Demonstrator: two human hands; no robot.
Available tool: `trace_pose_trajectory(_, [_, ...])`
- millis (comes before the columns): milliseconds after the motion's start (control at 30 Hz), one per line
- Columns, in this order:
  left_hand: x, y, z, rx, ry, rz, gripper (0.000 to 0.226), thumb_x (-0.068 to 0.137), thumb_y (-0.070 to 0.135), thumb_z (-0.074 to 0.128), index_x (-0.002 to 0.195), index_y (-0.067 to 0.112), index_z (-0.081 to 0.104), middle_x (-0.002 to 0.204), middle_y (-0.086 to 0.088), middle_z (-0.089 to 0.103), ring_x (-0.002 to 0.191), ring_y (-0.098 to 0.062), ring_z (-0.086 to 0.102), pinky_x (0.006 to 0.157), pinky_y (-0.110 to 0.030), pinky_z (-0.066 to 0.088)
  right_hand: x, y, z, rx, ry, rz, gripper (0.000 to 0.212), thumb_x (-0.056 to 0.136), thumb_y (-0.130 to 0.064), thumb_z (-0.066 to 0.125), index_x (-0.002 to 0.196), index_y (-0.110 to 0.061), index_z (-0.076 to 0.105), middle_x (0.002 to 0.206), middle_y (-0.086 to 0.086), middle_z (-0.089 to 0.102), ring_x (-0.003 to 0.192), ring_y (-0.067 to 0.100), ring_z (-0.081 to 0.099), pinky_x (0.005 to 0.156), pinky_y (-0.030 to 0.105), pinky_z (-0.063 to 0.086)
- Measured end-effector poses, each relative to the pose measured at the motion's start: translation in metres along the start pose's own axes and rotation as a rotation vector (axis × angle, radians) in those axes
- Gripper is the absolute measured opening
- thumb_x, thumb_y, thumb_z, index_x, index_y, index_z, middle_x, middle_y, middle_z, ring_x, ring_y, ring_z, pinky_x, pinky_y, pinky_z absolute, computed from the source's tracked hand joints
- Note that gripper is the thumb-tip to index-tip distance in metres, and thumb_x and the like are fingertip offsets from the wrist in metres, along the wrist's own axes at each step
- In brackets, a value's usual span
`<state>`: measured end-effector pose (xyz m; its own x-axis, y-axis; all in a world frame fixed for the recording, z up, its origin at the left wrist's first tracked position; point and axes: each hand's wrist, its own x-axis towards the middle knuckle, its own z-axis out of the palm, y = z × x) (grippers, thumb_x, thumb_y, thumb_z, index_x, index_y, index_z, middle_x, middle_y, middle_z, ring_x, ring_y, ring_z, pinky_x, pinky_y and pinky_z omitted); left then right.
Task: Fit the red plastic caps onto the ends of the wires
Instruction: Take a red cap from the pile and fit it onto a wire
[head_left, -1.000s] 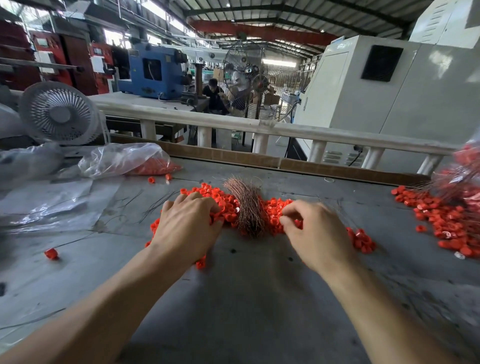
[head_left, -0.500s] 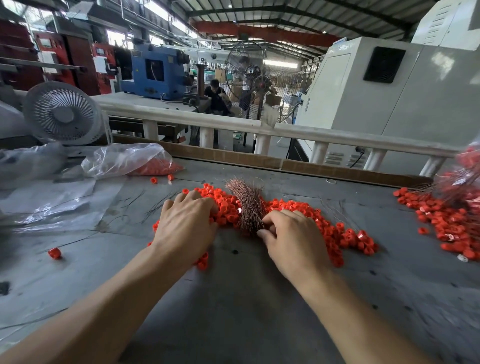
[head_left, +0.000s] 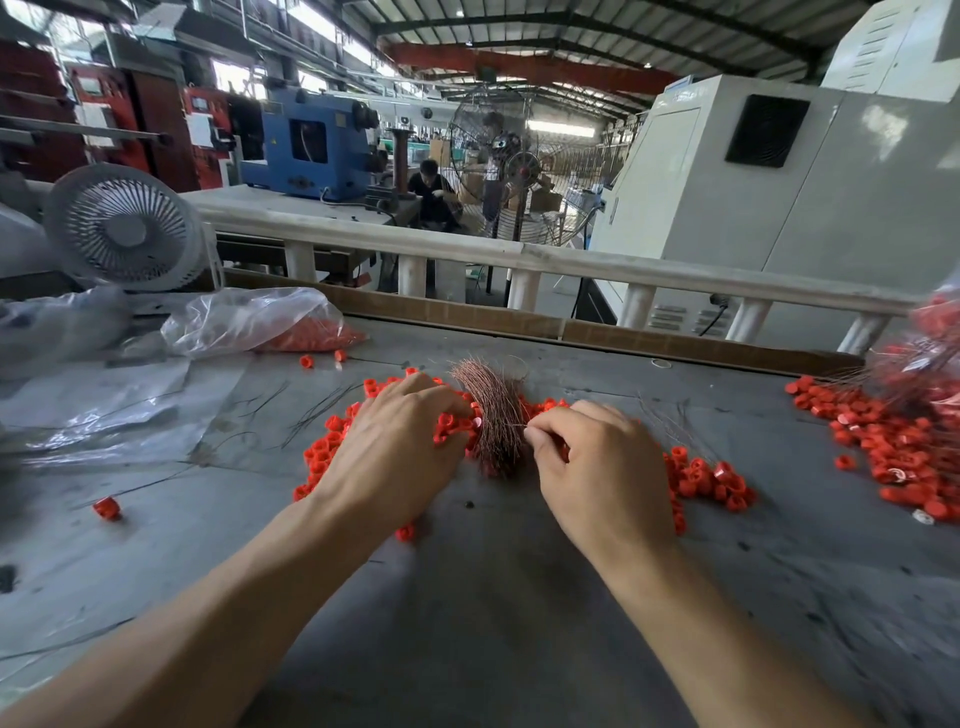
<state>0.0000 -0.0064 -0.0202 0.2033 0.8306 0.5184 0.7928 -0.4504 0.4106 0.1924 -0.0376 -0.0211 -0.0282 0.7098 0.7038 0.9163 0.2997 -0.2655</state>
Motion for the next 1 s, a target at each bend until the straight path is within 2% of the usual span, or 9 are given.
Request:
trace_pose_trajectory(67, [-0.001, 0.006, 0.002, -0.113, -0.002, 0.045, 0.025, 0.092, 0.026, 0.072, 0.115, 0.033, 0.071, 0.104, 0.019, 0.059, 0.089, 0.003, 0.055, 0.08, -0.005, 0.038, 0.0, -0.003, -0.002, 0.015, 0.051, -0.053, 0.007, 0.09, -0.019, 0.073, 0.083, -0.019, 0.075, 0.076, -0.002, 0.066, 0.076, 0.024, 0.061, 0.072, 0.038, 0.05])
trace_pose_trajectory(133, [-0.003, 0.011, 0.004, -0.167, -0.004, 0.093, 0.024, 0.092, 0.023, 0.072, 0.114, 0.034, 0.07, 0.1, 0.021, 0.061, 0.09, 0.009, 0.055, 0.077, -0.001, 0.037, 0.0, -0.006, -0.005, 0.033, 0.096, -0.122, 0.006, 0.091, -0.019, 0.072, 0.087, -0.018, 0.076, 0.08, -0.003, 0.068, 0.078, 0.023, 0.061, 0.074, 0.039, 0.051])
trace_pose_trajectory(267, [-0.006, 0.016, 0.002, -0.233, 0.048, 0.147, 0.013, 0.092, 0.021, 0.074, 0.098, 0.032, 0.072, 0.088, 0.021, 0.062, 0.086, 0.004, 0.058, 0.073, -0.005, 0.04, 0.0, -0.013, -0.007, 0.045, 0.141, -0.217, 0.009, 0.094, -0.022, 0.068, 0.089, -0.017, 0.075, 0.083, -0.004, 0.067, 0.079, 0.022, 0.059, 0.075, 0.038, 0.049])
trace_pose_trajectory(367, [-0.007, 0.019, -0.001, -0.291, 0.085, 0.133, 0.013, 0.089, 0.014, 0.075, 0.091, 0.027, 0.073, 0.079, 0.016, 0.064, 0.081, -0.002, 0.06, 0.069, -0.01, 0.043, 0.0, -0.015, -0.008, 0.14, 0.135, -0.245, 0.009, 0.094, -0.021, 0.07, 0.095, -0.015, 0.076, 0.089, -0.003, 0.069, 0.084, 0.02, 0.061, 0.076, 0.036, 0.051])
trace_pose_trajectory(500, [-0.007, 0.026, -0.004, -0.52, 0.067, 0.042, 0.019, 0.089, 0.007, 0.074, 0.086, 0.025, 0.077, 0.078, 0.015, 0.07, 0.071, -0.003, 0.063, 0.065, -0.011, 0.044, -0.001, -0.016, -0.007, 0.385, 0.061, -0.162, 0.028, 0.097, -0.017, 0.063, 0.123, -0.012, 0.07, 0.116, -0.004, 0.066, 0.107, 0.012, 0.063, 0.086, 0.033, 0.056])
trace_pose_trajectory(633, [-0.008, 0.028, -0.006, -0.8, -0.013, 0.009, 0.009, 0.09, 0.009, 0.075, 0.091, 0.017, 0.079, 0.082, 0.003, 0.076, 0.07, -0.005, 0.065, 0.063, -0.017, 0.049, -0.003, -0.019, -0.008, 0.553, -0.055, -0.078, 0.039, 0.095, -0.013, 0.054, 0.133, -0.015, 0.063, 0.125, -0.007, 0.067, 0.117, 0.002, 0.061, 0.094, 0.021, 0.053])
trace_pose_trajectory(700, [-0.007, 0.028, -0.006, -0.875, -0.024, -0.014, 0.009, 0.09, 0.008, 0.074, 0.091, 0.015, 0.08, 0.083, 0.0, 0.077, 0.069, -0.008, 0.065, 0.06, -0.018, 0.049, -0.004, -0.019, -0.008, 0.564, -0.089, -0.07, 0.038, 0.096, -0.015, 0.055, 0.133, -0.017, 0.063, 0.122, -0.008, 0.069, 0.115, -0.001, 0.062, 0.095, 0.016, 0.05])
trace_pose_trajectory(867, [-0.003, 0.024, -0.003, -0.959, 0.019, -0.106, 0.003, 0.084, 0.022, 0.078, 0.084, 0.02, 0.079, 0.081, -0.013, 0.074, 0.065, -0.016, 0.056, 0.055, -0.027, 0.048, -0.004, -0.016, -0.005, 0.541, -0.041, -0.082, 0.03, 0.097, -0.01, 0.066, 0.126, -0.015, 0.067, 0.1, -0.014, 0.07, 0.093, -0.007, 0.065, 0.081, 0.003, 0.044])
trace_pose_trajectory(1000, [-0.002, 0.023, -0.001, -0.997, 0.02, -0.123, 0.007, 0.084, 0.024, 0.078, 0.086, 0.017, 0.078, 0.072, -0.008, 0.067, 0.062, -0.013, 0.052, 0.052, -0.024, 0.046, -0.003, -0.014, -0.006, 0.498, 0.008, -0.087, 0.021, 0.097, -0.011, 0.066, 0.116, -0.016, 0.07, 0.092, -0.015, 0.07, 0.086, -0.004, 0.065, 0.076, 0.004, 0.044])
